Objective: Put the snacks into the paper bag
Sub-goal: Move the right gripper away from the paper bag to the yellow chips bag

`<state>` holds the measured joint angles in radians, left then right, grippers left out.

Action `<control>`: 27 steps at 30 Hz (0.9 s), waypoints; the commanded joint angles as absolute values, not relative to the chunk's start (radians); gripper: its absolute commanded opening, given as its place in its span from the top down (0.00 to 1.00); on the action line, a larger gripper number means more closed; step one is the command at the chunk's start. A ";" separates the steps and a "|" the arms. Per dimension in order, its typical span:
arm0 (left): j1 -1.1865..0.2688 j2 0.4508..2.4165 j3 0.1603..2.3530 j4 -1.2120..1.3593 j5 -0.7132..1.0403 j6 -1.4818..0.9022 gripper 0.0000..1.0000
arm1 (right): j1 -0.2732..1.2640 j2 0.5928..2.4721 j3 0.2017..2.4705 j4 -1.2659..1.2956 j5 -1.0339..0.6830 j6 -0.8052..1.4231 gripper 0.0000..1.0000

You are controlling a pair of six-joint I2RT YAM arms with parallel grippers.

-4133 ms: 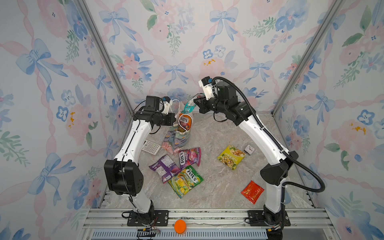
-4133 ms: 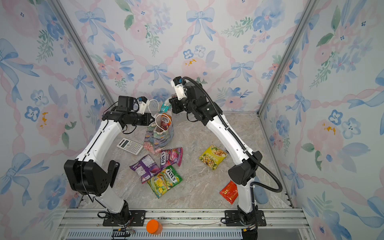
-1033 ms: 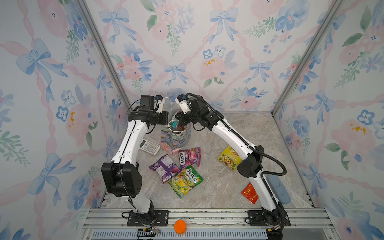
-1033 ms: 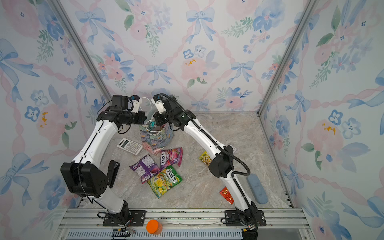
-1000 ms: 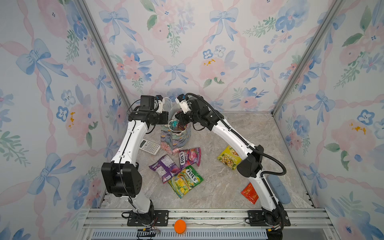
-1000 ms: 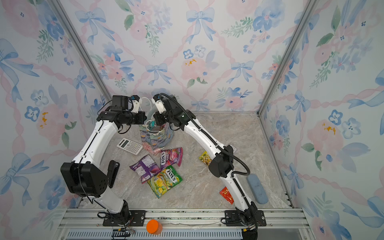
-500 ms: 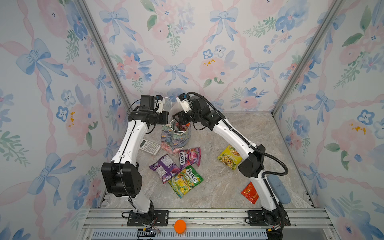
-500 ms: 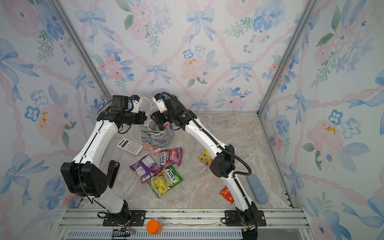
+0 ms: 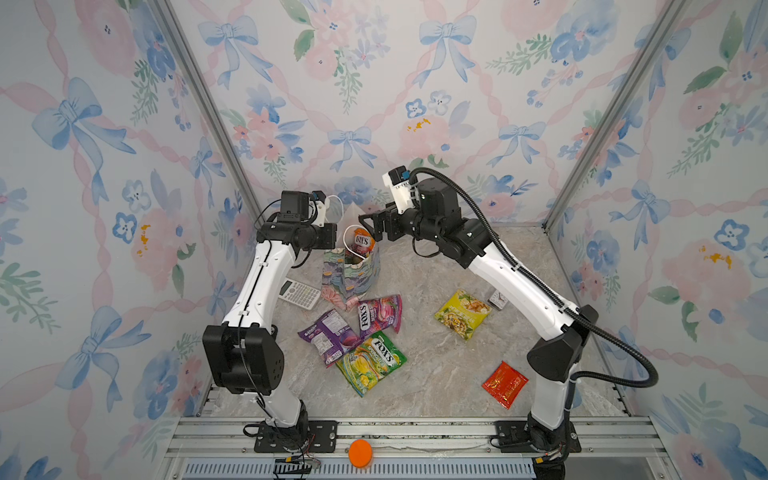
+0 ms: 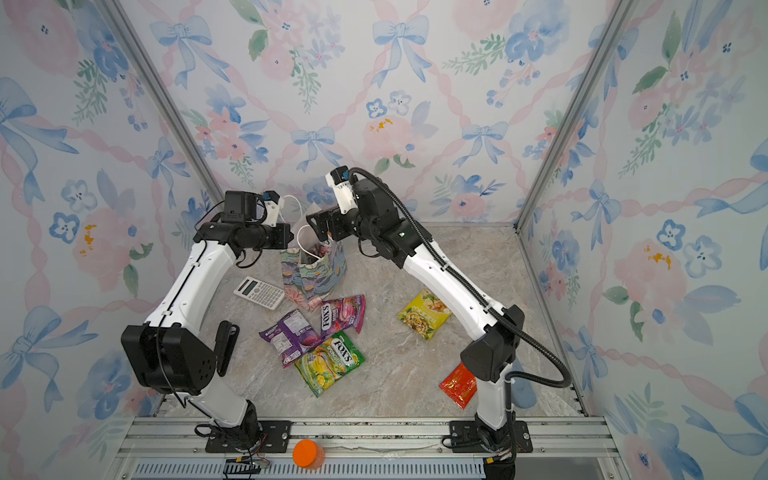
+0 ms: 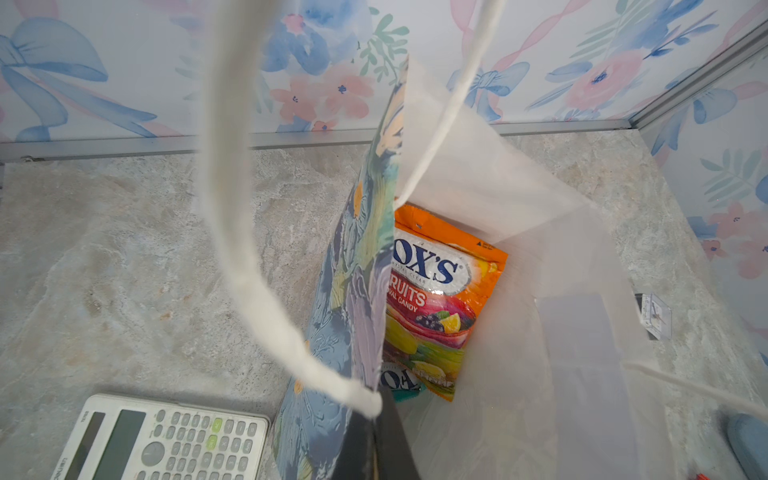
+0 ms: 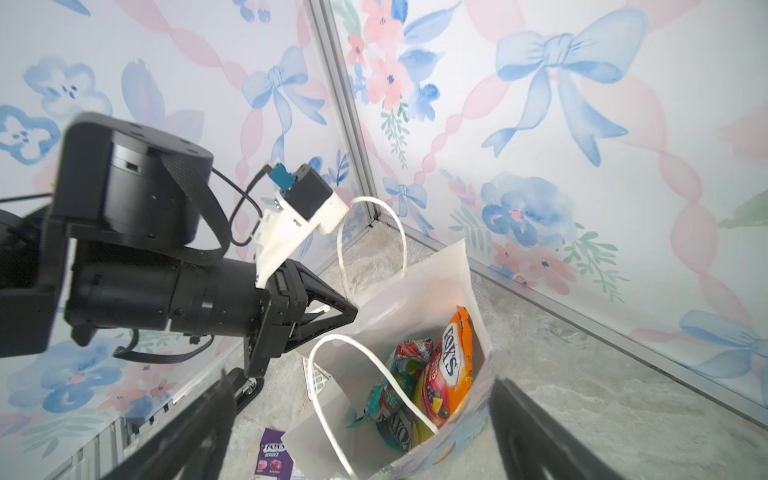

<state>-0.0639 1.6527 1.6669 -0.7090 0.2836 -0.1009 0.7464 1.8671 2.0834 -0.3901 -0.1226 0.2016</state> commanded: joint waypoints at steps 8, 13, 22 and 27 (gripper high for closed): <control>-0.058 1.645 1.654 -0.723 0.267 -0.107 1.00 | 0.598 1.502 1.477 -0.227 0.005 0.340 0.04; -0.058 1.645 1.654 -0.724 0.251 -0.106 1.00 | 0.514 1.359 1.195 -0.233 0.022 0.420 0.03; -0.058 1.655 1.652 -0.725 0.247 -0.107 1.00 | 0.504 1.252 0.896 -0.318 -0.019 0.535 0.03; -0.058 1.658 1.652 -0.724 0.249 -0.109 1.00 | 0.553 1.189 0.759 -0.313 0.011 0.618 0.03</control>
<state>-0.0635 1.6527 1.6669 -0.7090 0.2573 -0.1009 0.5236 1.2316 0.8089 -0.2977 -0.0029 0.5461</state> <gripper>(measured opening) 0.048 0.966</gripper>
